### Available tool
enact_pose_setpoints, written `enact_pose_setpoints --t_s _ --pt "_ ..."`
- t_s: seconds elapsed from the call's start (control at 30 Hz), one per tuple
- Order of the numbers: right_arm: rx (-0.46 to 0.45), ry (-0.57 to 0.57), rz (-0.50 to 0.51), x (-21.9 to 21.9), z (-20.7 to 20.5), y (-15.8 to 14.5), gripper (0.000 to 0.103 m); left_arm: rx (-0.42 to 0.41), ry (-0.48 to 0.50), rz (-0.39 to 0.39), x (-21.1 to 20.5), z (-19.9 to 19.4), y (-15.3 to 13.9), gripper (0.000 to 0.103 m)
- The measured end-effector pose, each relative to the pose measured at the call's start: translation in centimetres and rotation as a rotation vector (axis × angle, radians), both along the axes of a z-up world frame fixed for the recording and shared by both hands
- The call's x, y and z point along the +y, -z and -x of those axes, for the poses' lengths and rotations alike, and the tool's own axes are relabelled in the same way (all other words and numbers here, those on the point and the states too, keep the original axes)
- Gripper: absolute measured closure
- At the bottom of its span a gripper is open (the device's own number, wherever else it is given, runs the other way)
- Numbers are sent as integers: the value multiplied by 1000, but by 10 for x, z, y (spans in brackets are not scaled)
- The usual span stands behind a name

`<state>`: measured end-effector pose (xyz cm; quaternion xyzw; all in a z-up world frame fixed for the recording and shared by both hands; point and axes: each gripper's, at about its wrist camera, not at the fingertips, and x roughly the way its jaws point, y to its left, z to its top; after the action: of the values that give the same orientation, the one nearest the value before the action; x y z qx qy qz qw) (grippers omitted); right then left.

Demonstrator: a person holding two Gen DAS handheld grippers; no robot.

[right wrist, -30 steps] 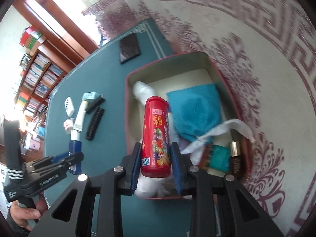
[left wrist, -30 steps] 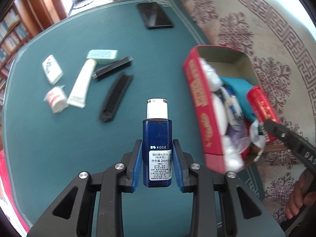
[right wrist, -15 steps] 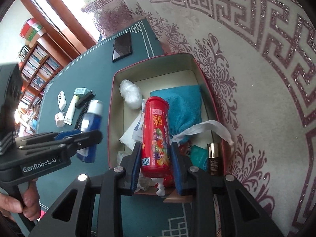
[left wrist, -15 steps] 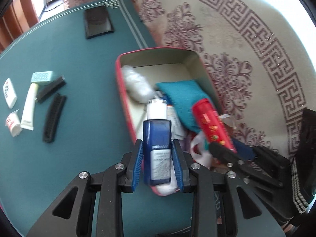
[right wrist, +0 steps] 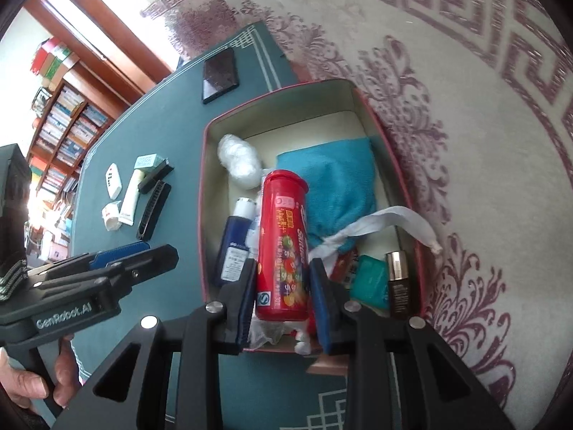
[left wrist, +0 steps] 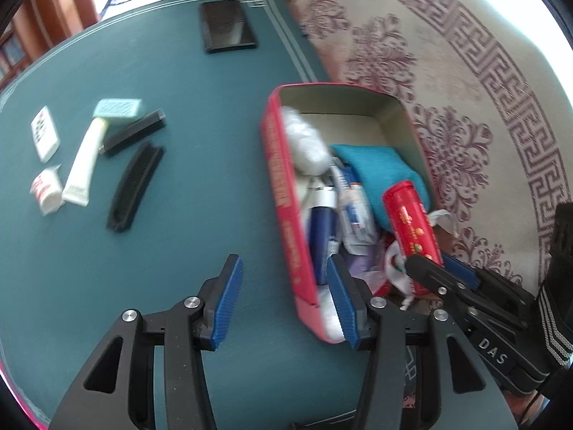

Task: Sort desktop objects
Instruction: 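Carry the blue bottle and red can into the red tin and release them, then move both open tools back over the table toward the bandage roll and comb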

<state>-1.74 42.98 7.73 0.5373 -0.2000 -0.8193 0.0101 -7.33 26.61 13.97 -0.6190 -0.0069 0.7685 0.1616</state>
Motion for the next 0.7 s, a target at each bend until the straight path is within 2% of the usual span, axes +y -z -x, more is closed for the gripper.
enact_pose_setpoints --t_s 0.5,0.53,0.6,0.67,0.7 --pt "-26 -16 -7 -28 1 -2 70 -34 -117 9 -56 -11 7 51" --pt "-25 -18 -8 -31 2 -3 68 -39 -127 10 -60 -12 8 51" --pt "-23 -18 -11 -37 2 -4 55 -49 -147 12 -70 -12 10 51" --pt "-12 -9 -22 -42 2 -7 35 -57 -162 14 -79 -12 12 51" --pt "-7 -8 -27 -44 3 -8 35 -63 -171 16 -84 -13 13 51"
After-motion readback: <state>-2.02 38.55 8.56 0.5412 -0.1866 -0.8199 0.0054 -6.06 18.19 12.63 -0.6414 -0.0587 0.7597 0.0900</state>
